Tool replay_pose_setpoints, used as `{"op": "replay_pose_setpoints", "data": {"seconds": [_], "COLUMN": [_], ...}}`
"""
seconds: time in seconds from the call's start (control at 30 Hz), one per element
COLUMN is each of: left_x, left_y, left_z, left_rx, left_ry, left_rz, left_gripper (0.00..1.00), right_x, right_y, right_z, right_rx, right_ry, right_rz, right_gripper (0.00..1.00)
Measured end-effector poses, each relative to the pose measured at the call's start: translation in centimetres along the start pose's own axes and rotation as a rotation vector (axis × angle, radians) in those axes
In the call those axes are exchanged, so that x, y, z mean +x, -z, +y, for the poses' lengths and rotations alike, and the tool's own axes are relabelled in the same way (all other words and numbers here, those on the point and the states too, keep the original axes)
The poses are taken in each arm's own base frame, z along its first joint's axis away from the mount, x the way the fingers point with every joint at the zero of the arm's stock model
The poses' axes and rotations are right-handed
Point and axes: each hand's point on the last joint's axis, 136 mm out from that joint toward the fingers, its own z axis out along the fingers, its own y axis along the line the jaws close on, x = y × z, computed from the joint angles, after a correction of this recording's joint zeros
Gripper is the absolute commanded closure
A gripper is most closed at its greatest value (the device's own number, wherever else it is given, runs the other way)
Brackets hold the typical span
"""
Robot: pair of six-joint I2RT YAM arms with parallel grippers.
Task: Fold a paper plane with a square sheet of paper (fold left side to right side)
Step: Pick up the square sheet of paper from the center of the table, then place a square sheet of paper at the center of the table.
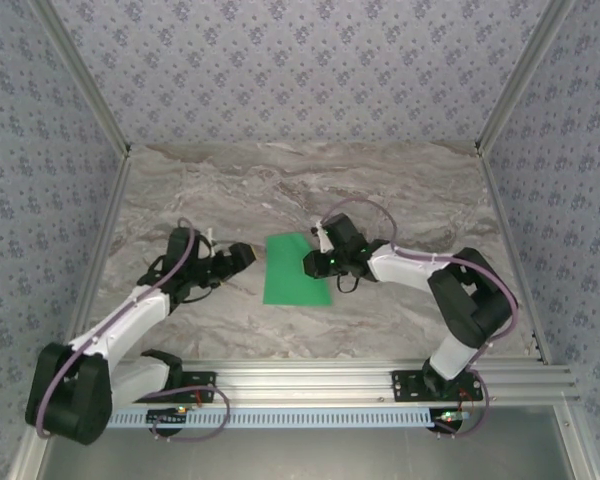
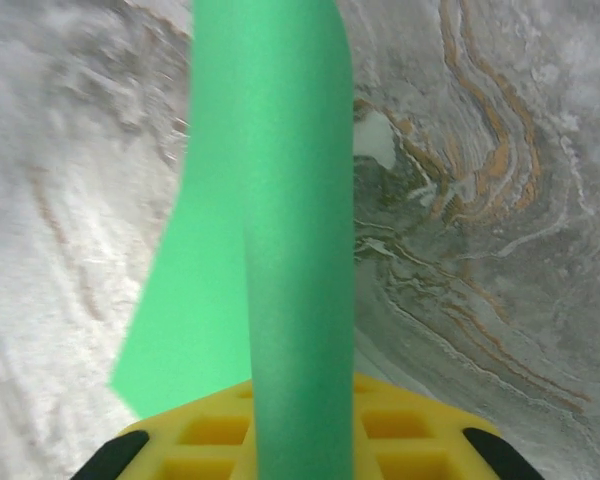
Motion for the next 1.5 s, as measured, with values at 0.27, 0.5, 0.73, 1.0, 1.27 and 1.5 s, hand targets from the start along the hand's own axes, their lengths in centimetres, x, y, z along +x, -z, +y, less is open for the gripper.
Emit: {"op": "replay_pose_setpoints", "data": {"seconds": [0.27,0.5,0.73,1.0,1.27,1.5], "left_x": [-1.1,-1.3,0.1,1.7,4.5,4.4], "left_y": [2.9,6.2,9.6,9.5,9.9,9.8], "left_z": [-3.8,-9.6,-17.1,-19.9,-22.4,-22.7], "left_rx": [0.227,0.433,0.625,0.694,0.800,0.798], "left_ry": [-0.054,-0.224,-0.455,-0.548,-0.633,-0.644], "left_rz": [-0.012,-0.036,-0.032,0.022,0.072,0.043], "left_gripper": [0.05,0.02,0.02,0.02,0.45,0.94], "right_x": [-2.8,-4.9,-4.9,-4.0,-3.8,-5.1], "right_y": [5.6,14.7,21.1,24.8,25.2,24.9], "right_z": [3.0,7.6,12.1,16.6,17.3,14.7], "right_rx": [-0.268,-0.463,-0.603,-0.719,-0.723,-0.611], "right_ry": [0.005,0.120,0.223,0.302,0.307,0.251], "right_rz": [-0.086,-0.223,-0.293,-0.297,-0.297,-0.358], "right_gripper": [0.85,0.85,0.85,0.85,0.82,0.63]}}
